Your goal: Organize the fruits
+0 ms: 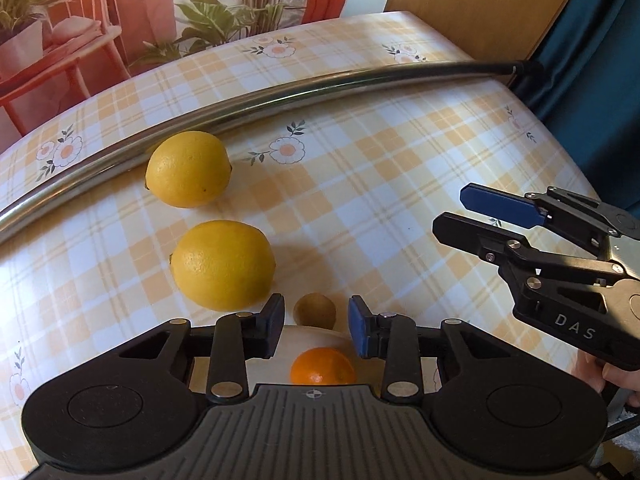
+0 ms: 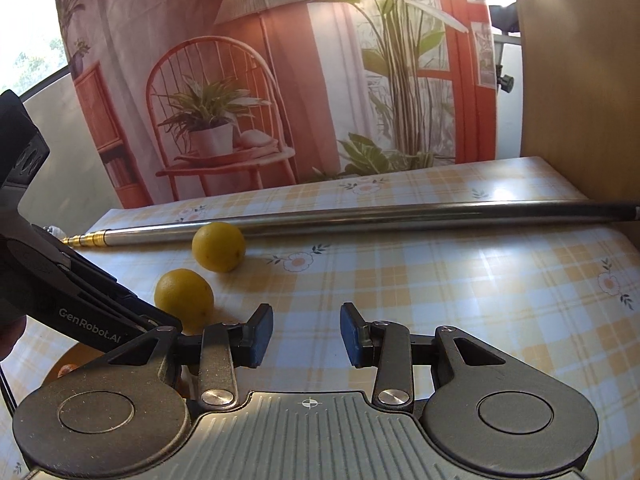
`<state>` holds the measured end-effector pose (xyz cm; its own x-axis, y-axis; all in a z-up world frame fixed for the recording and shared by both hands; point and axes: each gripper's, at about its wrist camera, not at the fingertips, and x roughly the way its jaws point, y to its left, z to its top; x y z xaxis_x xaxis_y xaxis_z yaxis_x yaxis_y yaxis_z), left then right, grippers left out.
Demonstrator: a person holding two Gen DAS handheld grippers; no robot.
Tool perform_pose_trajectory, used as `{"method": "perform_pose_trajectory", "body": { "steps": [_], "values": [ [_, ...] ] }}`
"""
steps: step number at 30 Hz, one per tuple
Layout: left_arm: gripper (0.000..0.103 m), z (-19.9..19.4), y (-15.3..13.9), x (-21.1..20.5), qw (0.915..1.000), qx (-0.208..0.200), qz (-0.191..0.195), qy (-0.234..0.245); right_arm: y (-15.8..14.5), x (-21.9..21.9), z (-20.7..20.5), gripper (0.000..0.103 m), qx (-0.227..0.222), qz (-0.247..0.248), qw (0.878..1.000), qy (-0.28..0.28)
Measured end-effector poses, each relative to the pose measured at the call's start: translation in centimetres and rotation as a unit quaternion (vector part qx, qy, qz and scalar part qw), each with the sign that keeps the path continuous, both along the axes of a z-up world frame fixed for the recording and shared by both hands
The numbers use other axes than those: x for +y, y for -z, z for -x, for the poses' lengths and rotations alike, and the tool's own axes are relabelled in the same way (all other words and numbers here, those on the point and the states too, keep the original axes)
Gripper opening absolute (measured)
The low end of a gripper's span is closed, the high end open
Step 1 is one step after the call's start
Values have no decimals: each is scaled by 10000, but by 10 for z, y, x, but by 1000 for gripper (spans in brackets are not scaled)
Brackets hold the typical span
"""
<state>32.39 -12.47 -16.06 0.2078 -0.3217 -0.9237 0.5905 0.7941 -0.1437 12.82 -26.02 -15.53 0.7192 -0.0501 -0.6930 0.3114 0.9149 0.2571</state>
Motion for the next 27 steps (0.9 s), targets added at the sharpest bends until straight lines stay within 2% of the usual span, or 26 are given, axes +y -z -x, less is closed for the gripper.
{"method": "perform_pose_trajectory", "body": {
  "steps": [8, 12, 19, 27],
  "values": [
    [37, -4, 11, -19, 9990, 35, -409, 198, 9, -9, 9, 35, -18, -185, 9998, 119],
    [28, -5, 17, -24, 9980, -60, -589, 219, 10, -10, 11, 35, -24, -201, 9997, 128],
    [27, 2, 9, -17, 9987, -317, -372, 140, 8, -11, 12, 35, -21, -238, 9996, 148],
    [27, 25, -28, 11, 9962, -813, 289, -72, 4, -6, 9, 35, -47, -238, 9997, 24]
  ]
}}
